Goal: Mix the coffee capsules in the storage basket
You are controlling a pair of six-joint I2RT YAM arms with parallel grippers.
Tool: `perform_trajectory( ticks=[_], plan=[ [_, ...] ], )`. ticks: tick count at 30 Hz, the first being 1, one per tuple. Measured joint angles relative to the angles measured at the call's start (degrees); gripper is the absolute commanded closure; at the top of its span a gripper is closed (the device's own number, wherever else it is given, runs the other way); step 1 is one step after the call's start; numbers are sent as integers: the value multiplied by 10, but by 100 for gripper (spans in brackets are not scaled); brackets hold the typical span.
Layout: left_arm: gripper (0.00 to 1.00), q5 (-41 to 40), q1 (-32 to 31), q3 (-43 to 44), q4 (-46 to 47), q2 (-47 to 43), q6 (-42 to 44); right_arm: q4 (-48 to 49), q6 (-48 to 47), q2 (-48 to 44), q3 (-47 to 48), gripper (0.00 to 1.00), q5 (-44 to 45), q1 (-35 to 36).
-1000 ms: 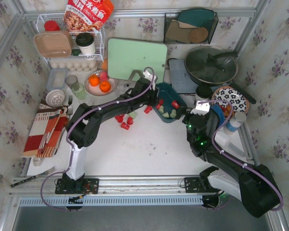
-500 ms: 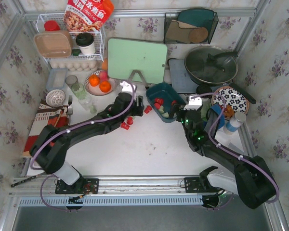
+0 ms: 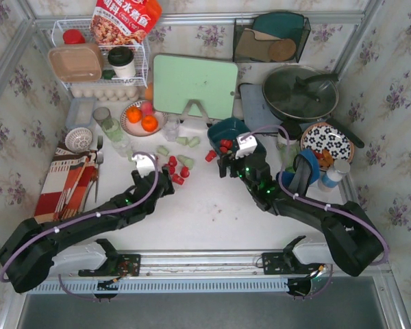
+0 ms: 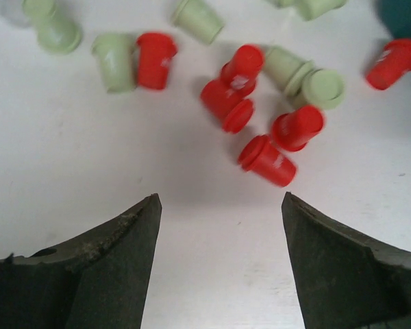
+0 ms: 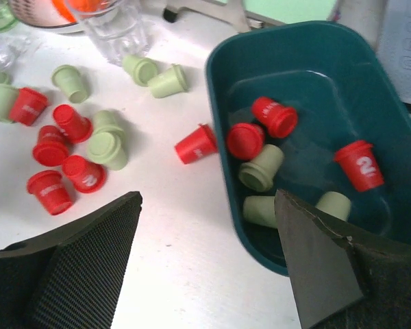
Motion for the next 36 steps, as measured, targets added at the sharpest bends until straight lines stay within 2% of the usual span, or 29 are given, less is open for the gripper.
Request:
perform_trajectory(
  ticks=[6, 13, 15, 17, 20, 24, 36],
  plan=[
    [21, -103, -49, -58, -10, 22, -90, -22, 4, 45, 54, 15, 15, 47],
    [1, -195, -85, -6, -89, 90, -155, -34, 11, 119, 127, 17, 36, 93],
    [1, -209, -86, -16, -103, 81, -162, -36, 23, 147, 147, 18, 35, 96],
    [1, -216, -86, -45, -88, 57, -155, -42, 38, 174, 167, 20, 34, 99],
    [1, -203, -87, -98, -35, 13, -98, -49, 56, 217, 206, 22, 24, 107],
    [1, -187, -83, -120, 15, -18, -47, -74, 82, 276, 264, 24, 26, 118],
    [1, -194, -81, -136, 14, -55, -31, -157, 138, 391, 365, 28, 70, 125]
  ],
)
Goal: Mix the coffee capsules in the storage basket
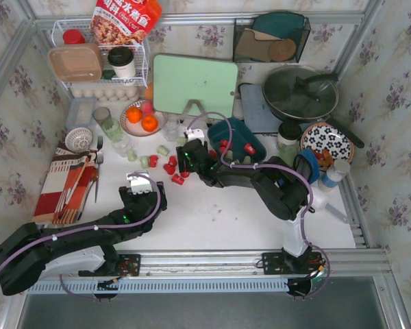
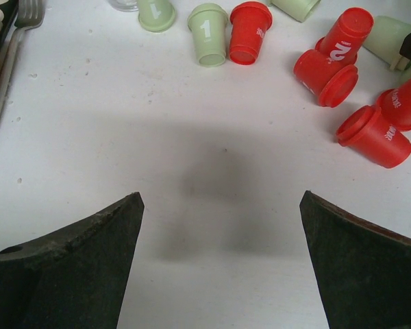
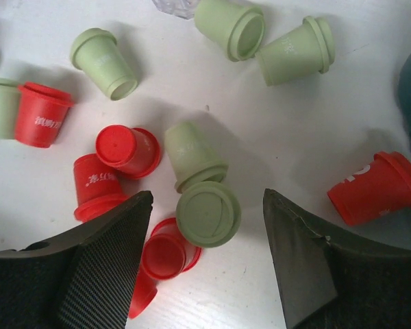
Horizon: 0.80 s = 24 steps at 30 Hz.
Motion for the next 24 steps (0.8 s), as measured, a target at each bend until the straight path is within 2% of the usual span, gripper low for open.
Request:
perform_trajectory(
  ticks=[5, 15, 24],
  plan=[
    [1, -4, 0, 5, -5, 10, 0, -24, 3, 27, 28, 35, 14, 0],
    [1, -8, 0, 14, -15, 20, 0, -52, 5, 45, 50, 57, 28, 0],
    [1, -8, 0, 14, -15, 23, 0, -64, 7, 12, 36, 63, 36, 0]
  ],
)
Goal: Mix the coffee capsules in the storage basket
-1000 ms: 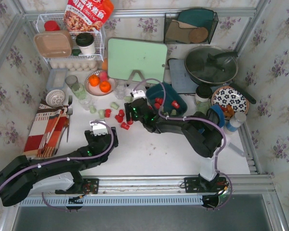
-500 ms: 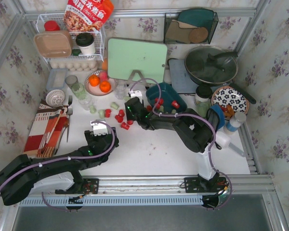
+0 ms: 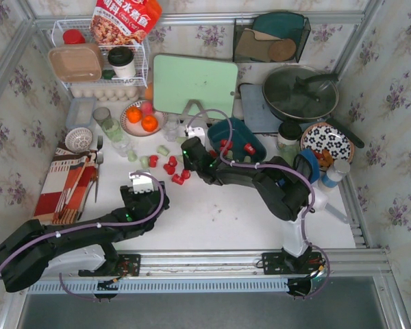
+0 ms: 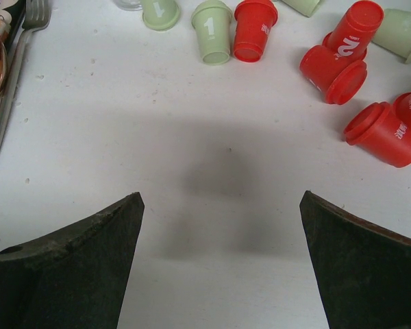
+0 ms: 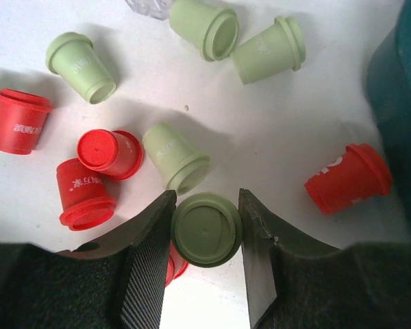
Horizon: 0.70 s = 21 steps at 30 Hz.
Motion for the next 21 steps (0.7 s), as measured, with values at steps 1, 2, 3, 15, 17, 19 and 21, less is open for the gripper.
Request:
perform_trajectory(
  ticks=[1, 2, 3, 15, 17, 19, 21],
  plan=[
    [1, 0, 0, 1, 0, 0, 0, 0, 0, -6, -2, 64, 2, 0],
    [1, 0, 0, 2, 0, 1, 0, 0, 0, -12, -3, 64, 3, 0],
    [1, 0, 0, 2, 0, 1, 0, 0, -1, -17, -5, 64, 4, 0],
    [1, 0, 0, 4, -3, 2, 0, 68, -68, -182, -144, 65, 116, -1],
    [1, 0, 0, 5, -3, 2, 0, 95, -91, -211, -175, 65, 157, -3],
    [1, 0, 0, 5, -4, 3, 0, 120, -113, -233, -199, 64, 195, -10],
    [1, 0, 0, 5, -4, 4, 0, 130, -118, -243, -211, 64, 221, -24]
  ],
)
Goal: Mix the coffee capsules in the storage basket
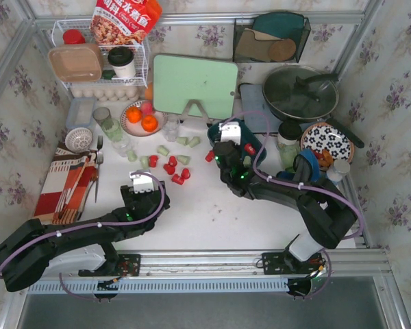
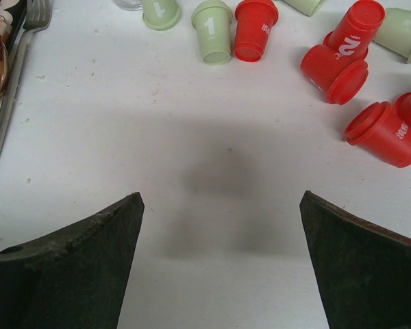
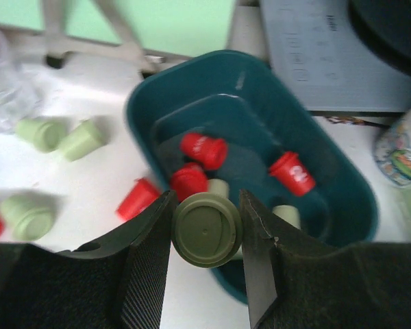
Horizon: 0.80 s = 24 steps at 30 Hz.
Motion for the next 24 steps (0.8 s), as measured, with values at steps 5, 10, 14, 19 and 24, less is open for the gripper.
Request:
perform_trajectory(
  ticks=[5, 10, 14, 19, 24],
  plan=[
    [1, 0, 0, 2, 0, 2, 0, -30, 28, 9, 2, 57, 1, -53],
    [1, 0, 0, 3, -2, 2, 0, -72, 81, 31, 2, 45, -51, -92],
    [1, 0, 0, 3, -5, 3, 0, -86, 99, 46, 9, 40, -81, -94],
    [1, 0, 0, 4, -7, 5, 0, -96, 110, 46, 16, 36, -100, -95],
    [1, 0, 0, 4, -9, 5, 0, -85, 87, 13, 10, 35, -142, -75]
  ],
)
